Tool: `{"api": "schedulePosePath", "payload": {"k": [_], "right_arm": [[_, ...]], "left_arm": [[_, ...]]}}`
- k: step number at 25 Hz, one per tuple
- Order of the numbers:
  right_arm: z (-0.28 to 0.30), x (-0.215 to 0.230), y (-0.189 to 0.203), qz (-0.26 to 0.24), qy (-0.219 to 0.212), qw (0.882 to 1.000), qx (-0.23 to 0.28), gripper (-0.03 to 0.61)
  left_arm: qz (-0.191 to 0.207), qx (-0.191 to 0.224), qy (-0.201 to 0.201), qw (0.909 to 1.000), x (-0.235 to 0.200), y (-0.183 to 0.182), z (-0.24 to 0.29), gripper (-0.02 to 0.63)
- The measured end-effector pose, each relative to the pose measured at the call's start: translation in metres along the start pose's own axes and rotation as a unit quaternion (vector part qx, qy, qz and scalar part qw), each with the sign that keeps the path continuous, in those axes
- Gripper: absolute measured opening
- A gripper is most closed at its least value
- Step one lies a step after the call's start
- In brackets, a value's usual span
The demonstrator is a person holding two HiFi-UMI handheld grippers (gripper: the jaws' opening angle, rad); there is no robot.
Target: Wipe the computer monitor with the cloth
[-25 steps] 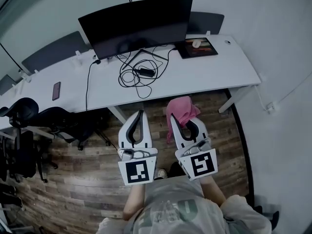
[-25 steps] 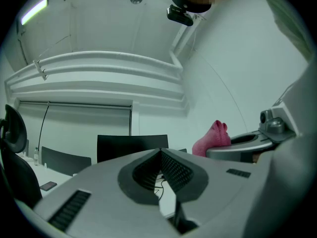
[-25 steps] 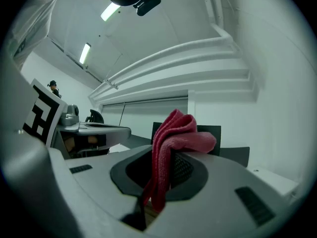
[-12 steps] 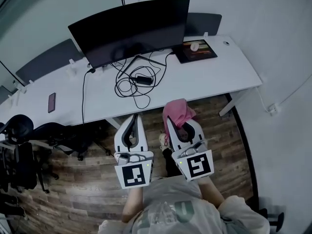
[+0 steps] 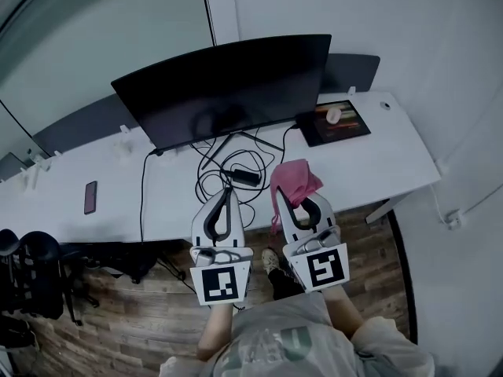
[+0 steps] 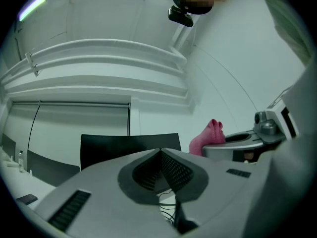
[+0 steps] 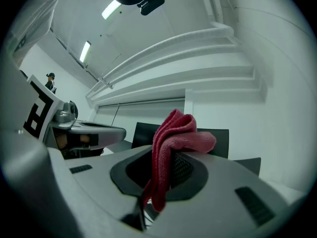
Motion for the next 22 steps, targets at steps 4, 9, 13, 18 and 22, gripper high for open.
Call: {"api": "schedulePosePath", "payload": {"k": [4, 9, 13, 18, 22], "right_arm": [[0.061, 0.034, 0.004, -0.003, -0.013, 1.0, 0.004, 0.057], [0.124, 0.065, 0.023, 0.002, -0.053, 0.999, 0.003, 0.057], [0.161, 0.082, 0.041, 0.009, -0.079, 0.997, -0.001, 0.057], [0.194, 0.096, 0.065, 0.044, -0.109, 0.993, -0.014, 0.057], [0.209, 0.101, 0.076, 0.048, -0.108, 0.993, -0.02, 0.057]], "left_arm": [[0.011, -0.007, -0.011, 0.9999, -0.021, 0.007, 0.058, 0.014], [0.006, -0.018, -0.035, 0.9992, -0.042, 0.024, 0.122, 0.014], [-0.004, -0.026, -0.048, 0.9985, -0.054, 0.04, 0.162, 0.015], [0.014, -0.048, -0.063, 0.9968, -0.063, 0.054, 0.193, 0.014], [0.013, -0.066, -0.092, 0.9935, -0.074, 0.064, 0.202, 0.015]]}}
Point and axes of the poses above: the fingertips, and each gripper's own axes: z forward along the fingers, x to its right, y out of its underside, the point moved 10 cm from there along -z, backward along the fingers, and after that the axes turned 1 degree about x, right-handed, at the moved point
